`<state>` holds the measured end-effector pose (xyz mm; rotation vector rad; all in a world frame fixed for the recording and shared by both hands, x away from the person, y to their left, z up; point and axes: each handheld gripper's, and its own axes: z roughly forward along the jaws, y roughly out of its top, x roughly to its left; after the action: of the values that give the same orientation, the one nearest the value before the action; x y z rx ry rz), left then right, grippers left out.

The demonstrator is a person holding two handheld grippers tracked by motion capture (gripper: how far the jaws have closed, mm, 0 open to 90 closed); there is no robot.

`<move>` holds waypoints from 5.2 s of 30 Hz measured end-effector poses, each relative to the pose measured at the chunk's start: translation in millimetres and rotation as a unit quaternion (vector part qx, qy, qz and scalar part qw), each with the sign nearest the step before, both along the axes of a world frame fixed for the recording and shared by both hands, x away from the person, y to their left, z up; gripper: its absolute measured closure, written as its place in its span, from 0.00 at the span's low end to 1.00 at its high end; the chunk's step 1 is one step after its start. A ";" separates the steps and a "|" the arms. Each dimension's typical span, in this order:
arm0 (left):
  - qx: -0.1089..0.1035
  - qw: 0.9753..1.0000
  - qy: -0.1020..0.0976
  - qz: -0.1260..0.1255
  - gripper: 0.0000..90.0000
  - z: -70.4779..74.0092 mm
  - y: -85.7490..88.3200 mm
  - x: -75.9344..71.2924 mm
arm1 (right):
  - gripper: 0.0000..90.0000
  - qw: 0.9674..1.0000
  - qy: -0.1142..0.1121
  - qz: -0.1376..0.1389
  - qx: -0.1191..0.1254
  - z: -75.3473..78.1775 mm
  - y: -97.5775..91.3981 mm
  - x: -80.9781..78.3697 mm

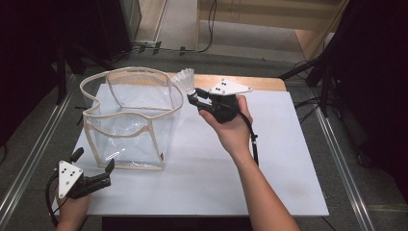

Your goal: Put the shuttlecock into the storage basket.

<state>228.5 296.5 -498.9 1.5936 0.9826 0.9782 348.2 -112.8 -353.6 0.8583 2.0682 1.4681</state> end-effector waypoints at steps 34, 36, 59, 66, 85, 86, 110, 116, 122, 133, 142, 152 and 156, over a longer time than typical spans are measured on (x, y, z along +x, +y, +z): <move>0.003 1.000 0.001 -0.002 0.00 -0.1 -0.5 0.2 | 0.70 1.000 0.006 0.025 0.013 2.9 23.3 1.8; 0.003 1.000 0.001 -0.003 0.00 -0.1 -0.4 0.3 | 0.70 0.999 0.007 0.029 0.012 2.5 25.2 1.5; 0.003 1.000 0.001 -0.003 0.00 -0.1 -0.4 0.2 | 0.35 0.999 0.009 0.044 0.031 1.7 29.1 -3.3; 0.003 1.000 0.002 -0.003 0.00 0.1 -0.2 0.1 | 0.27 1.000 0.005 0.026 0.005 -0.5 20.3 -8.1; 0.002 1.000 0.001 -0.003 0.00 0.0 -0.2 0.2 | 0.00 0.999 0.014 0.030 0.010 -16.6 -3.7 -21.5; 0.002 1.000 0.001 -0.003 0.00 0.0 -0.2 0.2 | 0.00 0.999 0.015 0.027 0.009 -17.7 -4.9 -21.7; 0.005 1.000 0.002 -0.003 0.00 -0.1 -0.4 0.0 | 0.00 1.000 0.028 -0.004 0.005 -46.3 -31.8 -31.5; 0.006 1.000 0.002 -0.003 0.00 -0.1 -0.6 0.0 | 0.00 1.000 0.029 -0.011 0.002 -52.5 -39.4 -34.4; 0.005 1.000 0.002 -0.003 0.00 -0.2 -0.7 0.0 | 0.00 0.999 0.034 -0.021 0.004 -61.7 -49.7 -38.1; 0.006 1.000 0.002 -0.003 0.00 -0.2 -0.9 -0.1 | 0.00 0.999 0.037 -0.034 -0.001 -71.9 -63.7 -44.2; 0.005 1.000 0.001 -0.003 0.00 -0.3 -1.1 0.0 | 0.00 0.998 0.045 -0.050 -0.001 -81.1 -78.1 -50.4; 0.006 1.000 0.002 -0.003 0.00 -0.3 -1.0 -0.1 | 0.00 0.997 0.047 -0.066 -0.001 -89.1 -92.0 -57.6; 0.006 1.000 0.002 -0.002 0.00 -0.3 -1.0 -0.1 | 0.00 0.996 0.049 -0.071 -0.003 -93.7 -98.1 -60.6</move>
<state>228.5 295.5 -499.2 1.6072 0.9765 0.9797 287.5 -210.8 -447.3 1.0724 2.0333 1.3692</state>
